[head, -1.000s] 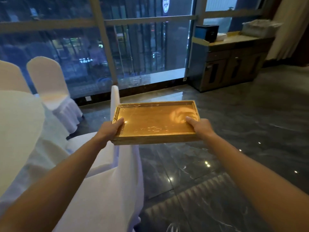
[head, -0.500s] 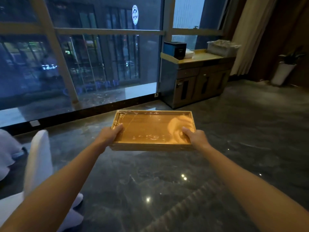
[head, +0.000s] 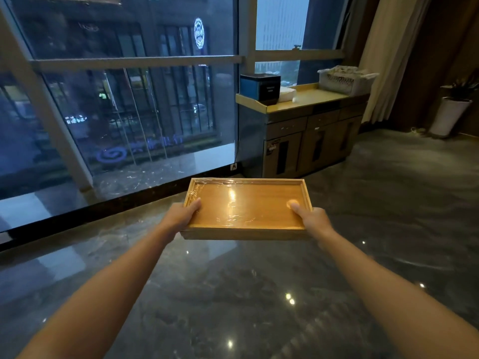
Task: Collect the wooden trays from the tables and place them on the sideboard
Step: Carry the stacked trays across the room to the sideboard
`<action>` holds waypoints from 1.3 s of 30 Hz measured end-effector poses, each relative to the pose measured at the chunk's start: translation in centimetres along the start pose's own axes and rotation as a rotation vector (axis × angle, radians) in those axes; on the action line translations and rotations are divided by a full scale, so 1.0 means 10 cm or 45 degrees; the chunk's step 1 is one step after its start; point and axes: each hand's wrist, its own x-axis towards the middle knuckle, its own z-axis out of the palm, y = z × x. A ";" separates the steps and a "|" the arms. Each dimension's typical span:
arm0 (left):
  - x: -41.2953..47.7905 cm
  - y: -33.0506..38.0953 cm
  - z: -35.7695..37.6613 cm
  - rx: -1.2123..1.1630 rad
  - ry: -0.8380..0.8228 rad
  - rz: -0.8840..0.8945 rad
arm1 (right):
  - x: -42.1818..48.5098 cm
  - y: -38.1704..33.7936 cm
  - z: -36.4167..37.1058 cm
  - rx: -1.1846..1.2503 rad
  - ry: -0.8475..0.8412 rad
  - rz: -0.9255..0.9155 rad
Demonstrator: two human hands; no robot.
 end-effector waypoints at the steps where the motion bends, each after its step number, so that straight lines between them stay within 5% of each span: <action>1: 0.27 0.17 0.10 0.004 0.002 0.008 | 0.30 -0.07 -0.05 0.012 -0.003 0.000; 21: 5.56 2.66 2.11 0.058 -0.109 0.118 | 5.94 -1.08 -0.66 0.026 0.158 0.002; 30: 7.65 4.19 3.33 0.101 -0.239 0.189 | 8.38 -1.62 -1.48 0.051 0.270 0.066; 39: 9.59 5.16 4.90 0.065 -0.188 0.116 | 11.01 -1.58 -2.34 0.036 0.150 0.082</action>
